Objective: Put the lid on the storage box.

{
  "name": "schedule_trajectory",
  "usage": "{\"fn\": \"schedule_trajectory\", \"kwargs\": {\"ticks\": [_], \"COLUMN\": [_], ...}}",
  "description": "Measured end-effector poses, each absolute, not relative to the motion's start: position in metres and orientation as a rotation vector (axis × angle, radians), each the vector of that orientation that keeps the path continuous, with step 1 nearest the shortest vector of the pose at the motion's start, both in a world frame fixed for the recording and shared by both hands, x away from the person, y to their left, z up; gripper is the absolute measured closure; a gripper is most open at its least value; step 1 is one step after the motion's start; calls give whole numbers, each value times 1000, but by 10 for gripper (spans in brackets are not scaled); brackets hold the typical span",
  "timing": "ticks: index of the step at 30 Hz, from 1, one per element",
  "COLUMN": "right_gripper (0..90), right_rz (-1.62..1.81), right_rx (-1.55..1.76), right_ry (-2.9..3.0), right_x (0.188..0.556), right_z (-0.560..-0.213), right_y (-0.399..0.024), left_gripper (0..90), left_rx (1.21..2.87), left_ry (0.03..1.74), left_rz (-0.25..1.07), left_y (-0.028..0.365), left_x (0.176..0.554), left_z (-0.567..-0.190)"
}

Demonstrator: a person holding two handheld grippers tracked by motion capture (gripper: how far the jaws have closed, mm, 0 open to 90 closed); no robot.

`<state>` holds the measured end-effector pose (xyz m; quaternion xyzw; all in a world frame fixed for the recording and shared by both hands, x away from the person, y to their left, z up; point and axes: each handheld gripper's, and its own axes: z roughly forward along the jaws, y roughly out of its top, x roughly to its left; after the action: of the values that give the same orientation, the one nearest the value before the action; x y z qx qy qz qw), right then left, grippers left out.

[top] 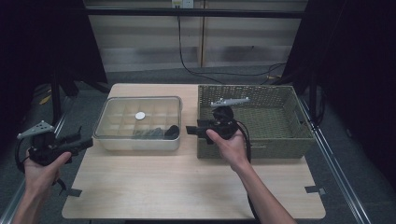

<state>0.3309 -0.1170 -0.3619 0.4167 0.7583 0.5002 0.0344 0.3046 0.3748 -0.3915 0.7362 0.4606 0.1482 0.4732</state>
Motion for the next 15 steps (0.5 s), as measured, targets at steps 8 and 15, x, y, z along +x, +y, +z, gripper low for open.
{"fn": "schedule_trajectory", "kwargs": {"ticks": [8, 15], "right_gripper": [397, 391], "right_rz": [1555, 1541], "right_rx": [1279, 1296], "right_ry": [2288, 2261], "right_x": [310, 293], "right_z": [-359, -366], "right_y": [-137, -153], "left_gripper": [337, 339], "left_rx": [1815, 1839], "left_ry": [1113, 1102], "left_rz": [337, 345], "left_y": [356, 334], "left_x": [290, 280], "left_z": [-398, -402]}}
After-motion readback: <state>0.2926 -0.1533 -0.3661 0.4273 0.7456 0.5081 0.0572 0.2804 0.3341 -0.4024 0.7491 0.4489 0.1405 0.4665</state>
